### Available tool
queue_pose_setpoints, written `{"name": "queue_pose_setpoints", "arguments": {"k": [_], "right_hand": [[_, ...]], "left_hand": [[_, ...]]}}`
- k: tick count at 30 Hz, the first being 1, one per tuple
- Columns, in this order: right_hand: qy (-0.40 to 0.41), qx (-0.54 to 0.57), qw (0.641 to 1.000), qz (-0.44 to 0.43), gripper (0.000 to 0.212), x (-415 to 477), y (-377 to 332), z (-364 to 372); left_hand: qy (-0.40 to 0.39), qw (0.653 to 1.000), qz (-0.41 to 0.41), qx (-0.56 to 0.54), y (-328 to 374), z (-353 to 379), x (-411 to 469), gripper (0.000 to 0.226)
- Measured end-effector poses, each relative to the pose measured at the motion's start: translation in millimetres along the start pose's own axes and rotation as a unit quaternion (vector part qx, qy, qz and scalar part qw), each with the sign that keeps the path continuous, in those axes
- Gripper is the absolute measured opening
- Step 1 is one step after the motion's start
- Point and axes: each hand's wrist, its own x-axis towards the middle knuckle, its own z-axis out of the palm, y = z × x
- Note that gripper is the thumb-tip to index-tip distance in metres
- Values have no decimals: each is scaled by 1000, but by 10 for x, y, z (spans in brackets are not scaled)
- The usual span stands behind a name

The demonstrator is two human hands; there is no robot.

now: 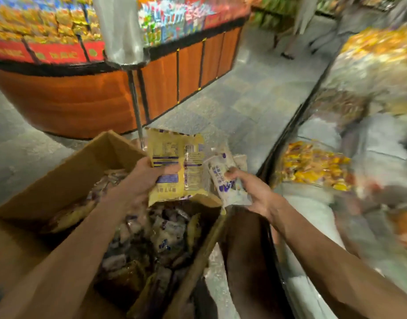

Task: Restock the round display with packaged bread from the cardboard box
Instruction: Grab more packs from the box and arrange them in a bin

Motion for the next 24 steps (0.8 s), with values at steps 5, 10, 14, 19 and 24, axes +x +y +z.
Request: {"name": "queue_pose_setpoints", "arguments": {"k": [5,10,14,19,24], "right_hand": [[54,141,985,-89,41,-1200,290,-930],[156,216,952,-151,28,-2483,861,-1681],[242,212,929,-183,29,-3260,1251,-1988],[348,190,895,-206,34,-3664,1400,-2085],[402,198,873,-193,39,-3628,1324,-2077]], "left_hand": [[-121,985,73,102,365,1349,-366,21],[-234,958,110,128,448,2650,-1086,63],[-279,950,78,114,328,3381,-1494,63],[-336,935,61,98,211,3956,-1817,39],[-385,919,9,78,260,4134,-1803,46]]}}
